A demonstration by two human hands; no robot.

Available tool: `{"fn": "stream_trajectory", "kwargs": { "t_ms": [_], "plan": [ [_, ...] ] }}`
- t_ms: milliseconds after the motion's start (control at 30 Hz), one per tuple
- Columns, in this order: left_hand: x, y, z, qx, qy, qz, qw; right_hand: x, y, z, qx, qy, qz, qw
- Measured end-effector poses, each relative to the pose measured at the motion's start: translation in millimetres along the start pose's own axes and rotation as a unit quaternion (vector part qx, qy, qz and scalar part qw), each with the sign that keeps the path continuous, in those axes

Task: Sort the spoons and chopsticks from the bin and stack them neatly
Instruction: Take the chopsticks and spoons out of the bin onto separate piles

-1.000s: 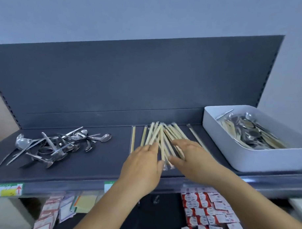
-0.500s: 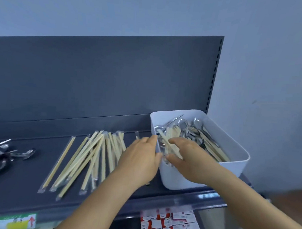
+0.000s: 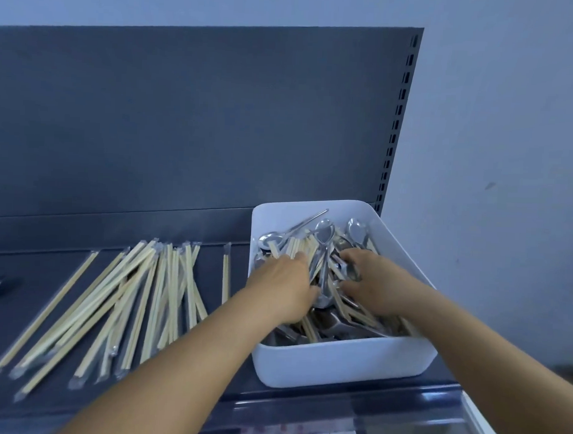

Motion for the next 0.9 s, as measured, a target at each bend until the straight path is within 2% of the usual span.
{"fn": "stream_trajectory", "kwargs": {
  "t_ms": [367, 500, 900],
  "plan": [
    [55.1, 28.2, 3.6, 0.04, -0.035, 0.055, 0.997, 41.5, 19.6, -7.3, -0.039, -0.039, 0.053, 0.997],
    [67.3, 20.3, 1.5, 0.027, -0.013, 0.031, 0.999, 48.7, 26.3, -8.7, -0.05, -0.002, 0.082, 0.995],
    [62.5, 3.9, -7.3, -0.002, 0.029, -0.023, 0.999, 50.7, 38.5, -13.0, -0.087, 0.023, 0.147, 0.985]
  ]
}}
Point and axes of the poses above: each hand's wrist, its own x-axis towards the middle knuckle, its own z-axis out of the palm, y = z × x, the point moved 6 cm from there along x, towards the middle knuckle, and after that the axes turned 11 degrees about -y, right-handed, at the moved point
